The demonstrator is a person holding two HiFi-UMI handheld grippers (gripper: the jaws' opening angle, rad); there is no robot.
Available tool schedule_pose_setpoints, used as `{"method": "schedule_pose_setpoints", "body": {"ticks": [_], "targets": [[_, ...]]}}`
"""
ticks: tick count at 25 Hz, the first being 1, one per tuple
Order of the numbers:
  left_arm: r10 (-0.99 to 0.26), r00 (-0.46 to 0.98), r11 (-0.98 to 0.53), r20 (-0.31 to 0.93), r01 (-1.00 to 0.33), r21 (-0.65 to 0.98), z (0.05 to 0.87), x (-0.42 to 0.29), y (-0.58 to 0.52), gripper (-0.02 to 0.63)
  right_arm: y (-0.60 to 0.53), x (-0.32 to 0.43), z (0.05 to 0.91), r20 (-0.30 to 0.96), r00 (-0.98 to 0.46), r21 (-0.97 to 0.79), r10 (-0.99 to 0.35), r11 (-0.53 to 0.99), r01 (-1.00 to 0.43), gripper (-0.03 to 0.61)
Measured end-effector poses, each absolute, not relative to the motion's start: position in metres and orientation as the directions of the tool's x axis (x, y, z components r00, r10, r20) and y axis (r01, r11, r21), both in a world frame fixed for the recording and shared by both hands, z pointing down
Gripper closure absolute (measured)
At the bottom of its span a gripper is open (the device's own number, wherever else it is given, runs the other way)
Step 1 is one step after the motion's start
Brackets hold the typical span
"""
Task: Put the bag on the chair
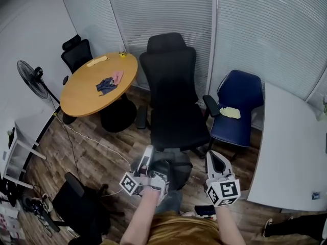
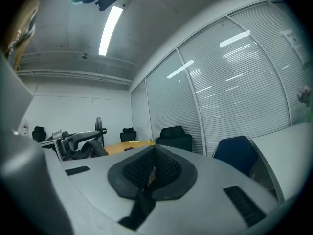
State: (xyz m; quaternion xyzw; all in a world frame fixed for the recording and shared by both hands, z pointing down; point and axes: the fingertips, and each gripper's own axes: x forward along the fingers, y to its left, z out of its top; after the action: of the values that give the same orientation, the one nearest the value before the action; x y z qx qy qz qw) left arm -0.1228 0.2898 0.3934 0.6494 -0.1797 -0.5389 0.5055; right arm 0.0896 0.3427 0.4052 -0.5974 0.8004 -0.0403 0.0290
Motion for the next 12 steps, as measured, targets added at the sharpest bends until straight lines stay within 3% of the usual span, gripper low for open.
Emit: {"method": "schedule_pose_setpoints", "body": {"ticks": [12], "targets": [[-0.773,0.416,-0.341,-0.480,0.365,0.866,0.426,-0.094,0.135,0.592,0.183,0.095,0.438,0.073,-0.256,-0.108,-0.964,0.247,-0.963,0.566]]}}
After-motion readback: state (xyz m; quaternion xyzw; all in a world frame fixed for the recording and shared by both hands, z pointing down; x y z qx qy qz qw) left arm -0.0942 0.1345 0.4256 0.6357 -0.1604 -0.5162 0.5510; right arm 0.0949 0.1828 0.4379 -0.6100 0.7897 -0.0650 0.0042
